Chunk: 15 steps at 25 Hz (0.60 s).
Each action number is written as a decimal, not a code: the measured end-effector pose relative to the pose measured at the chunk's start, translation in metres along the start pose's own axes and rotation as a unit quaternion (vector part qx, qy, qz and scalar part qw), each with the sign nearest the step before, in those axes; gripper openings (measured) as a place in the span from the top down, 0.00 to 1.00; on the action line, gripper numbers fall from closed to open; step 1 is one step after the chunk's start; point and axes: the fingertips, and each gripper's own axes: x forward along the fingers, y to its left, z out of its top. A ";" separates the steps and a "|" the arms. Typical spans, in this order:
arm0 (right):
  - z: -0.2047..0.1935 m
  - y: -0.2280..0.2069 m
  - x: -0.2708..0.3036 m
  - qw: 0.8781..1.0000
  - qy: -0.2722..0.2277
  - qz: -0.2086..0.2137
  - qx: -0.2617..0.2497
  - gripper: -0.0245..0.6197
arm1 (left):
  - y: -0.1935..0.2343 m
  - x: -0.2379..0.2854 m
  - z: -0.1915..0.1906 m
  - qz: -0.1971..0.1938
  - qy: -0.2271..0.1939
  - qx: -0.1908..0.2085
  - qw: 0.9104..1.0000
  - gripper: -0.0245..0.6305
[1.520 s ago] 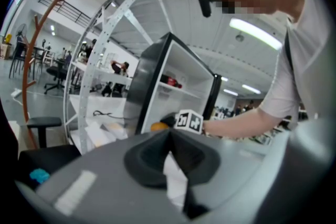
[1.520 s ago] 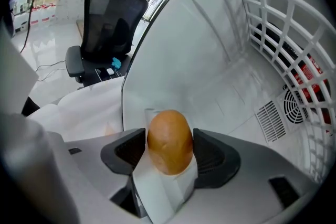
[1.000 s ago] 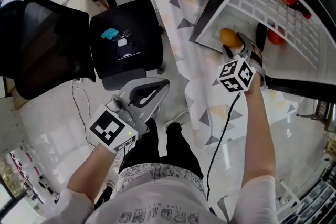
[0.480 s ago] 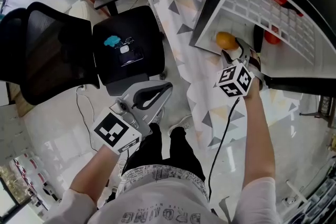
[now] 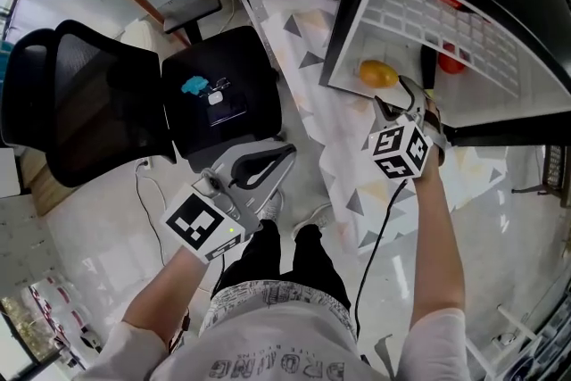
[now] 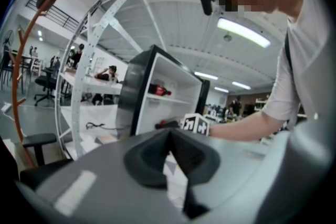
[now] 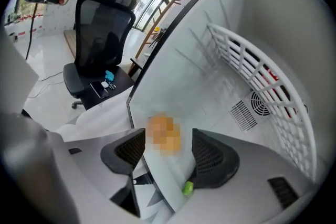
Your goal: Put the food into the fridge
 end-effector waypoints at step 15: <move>0.055 -0.017 -0.147 0.980 -0.129 -0.030 0.145 0.76 | -0.031 -0.019 0.033 -0.046 -0.009 0.034 0.998 0.95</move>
